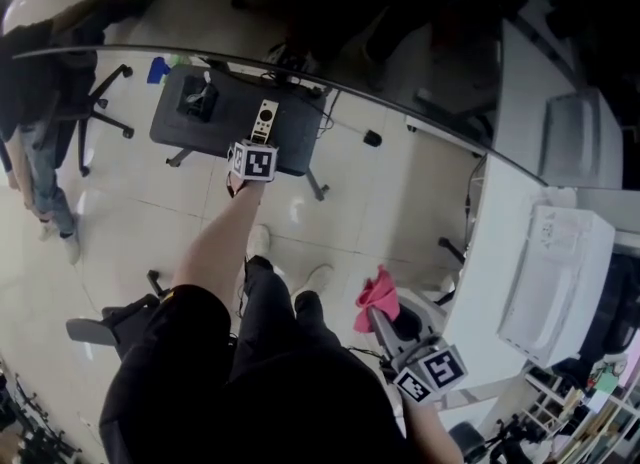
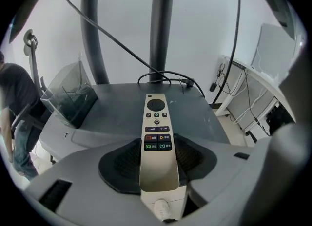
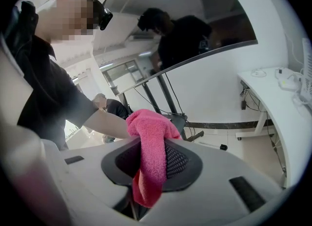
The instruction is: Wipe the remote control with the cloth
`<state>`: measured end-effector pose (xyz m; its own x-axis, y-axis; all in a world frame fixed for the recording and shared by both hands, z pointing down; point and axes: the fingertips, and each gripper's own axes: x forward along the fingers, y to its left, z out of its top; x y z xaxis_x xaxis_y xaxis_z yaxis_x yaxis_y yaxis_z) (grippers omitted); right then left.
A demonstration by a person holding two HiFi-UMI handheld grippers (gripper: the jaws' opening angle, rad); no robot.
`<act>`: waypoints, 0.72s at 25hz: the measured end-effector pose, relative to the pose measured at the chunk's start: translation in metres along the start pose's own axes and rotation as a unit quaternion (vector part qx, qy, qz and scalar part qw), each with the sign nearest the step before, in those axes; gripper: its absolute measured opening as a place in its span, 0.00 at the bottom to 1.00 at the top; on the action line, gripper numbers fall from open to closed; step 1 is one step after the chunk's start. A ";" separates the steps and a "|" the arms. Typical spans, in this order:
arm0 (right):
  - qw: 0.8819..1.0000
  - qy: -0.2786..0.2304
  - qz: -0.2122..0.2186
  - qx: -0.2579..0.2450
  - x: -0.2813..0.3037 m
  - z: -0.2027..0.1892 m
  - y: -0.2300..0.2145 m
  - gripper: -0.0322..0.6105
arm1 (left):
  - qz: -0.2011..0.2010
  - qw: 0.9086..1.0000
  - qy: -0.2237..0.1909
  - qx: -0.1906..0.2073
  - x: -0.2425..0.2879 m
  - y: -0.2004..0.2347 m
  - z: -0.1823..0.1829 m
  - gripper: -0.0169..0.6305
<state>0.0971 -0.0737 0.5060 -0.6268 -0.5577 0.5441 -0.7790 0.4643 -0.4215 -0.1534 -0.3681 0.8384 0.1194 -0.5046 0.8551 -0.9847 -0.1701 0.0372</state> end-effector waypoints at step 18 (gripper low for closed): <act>0.988 -0.037 -0.140 -0.056 -0.049 0.015 -0.061 0.20 | -0.044 0.994 -0.084 0.047 -0.135 -0.036 0.003 0.50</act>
<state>0.1753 -0.0850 0.4944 -0.3901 -0.7214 0.5721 -0.9176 0.3560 -0.1768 -0.1341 -0.2959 0.7199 0.2310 -0.6181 0.7514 -0.9546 -0.2933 0.0522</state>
